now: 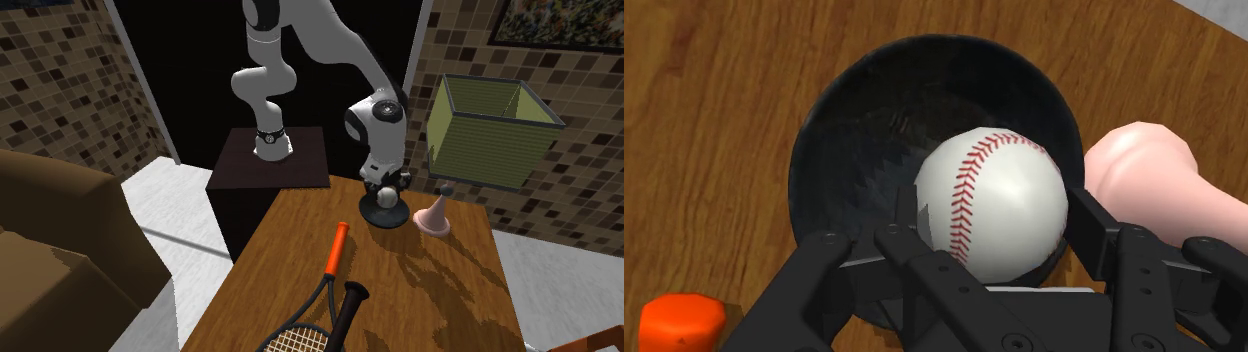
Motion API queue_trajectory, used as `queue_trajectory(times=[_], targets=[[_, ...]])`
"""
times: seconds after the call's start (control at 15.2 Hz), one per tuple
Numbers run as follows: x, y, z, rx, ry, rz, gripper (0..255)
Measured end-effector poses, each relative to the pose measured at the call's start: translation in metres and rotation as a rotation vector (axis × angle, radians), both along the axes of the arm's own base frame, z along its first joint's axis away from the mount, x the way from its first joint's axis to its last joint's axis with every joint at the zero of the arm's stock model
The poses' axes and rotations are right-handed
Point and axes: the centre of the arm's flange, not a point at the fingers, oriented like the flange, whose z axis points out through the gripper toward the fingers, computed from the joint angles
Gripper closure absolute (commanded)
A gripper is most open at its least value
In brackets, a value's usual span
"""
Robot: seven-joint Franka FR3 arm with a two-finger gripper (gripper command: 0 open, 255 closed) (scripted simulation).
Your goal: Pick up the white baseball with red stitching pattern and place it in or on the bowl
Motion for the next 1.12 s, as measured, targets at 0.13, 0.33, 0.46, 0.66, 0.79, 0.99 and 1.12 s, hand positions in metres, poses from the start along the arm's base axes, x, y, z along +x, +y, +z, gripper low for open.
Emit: queue_trajectory(times=[0.13,0.33,0.46,0.66,0.79,0.99,1.12], targets=[[0.001,-0.001,-0.011,0.0,0.0,0.0,255],[0.0,-0.001,-0.014,0.0,0.0,0.0,255],[0.0,-0.001,-0.015,0.0,0.0,0.0,255],[0.0,-0.001,-0.015,0.0,-0.001,0.0,0],[0.0,-0.001,-0.015,0.0,-0.001,0.0,0],[0.0,-0.001,-0.015,0.0,-0.001,0.0,0],[0.003,-0.003,-0.001,0.001,-0.001,0.0,0]])
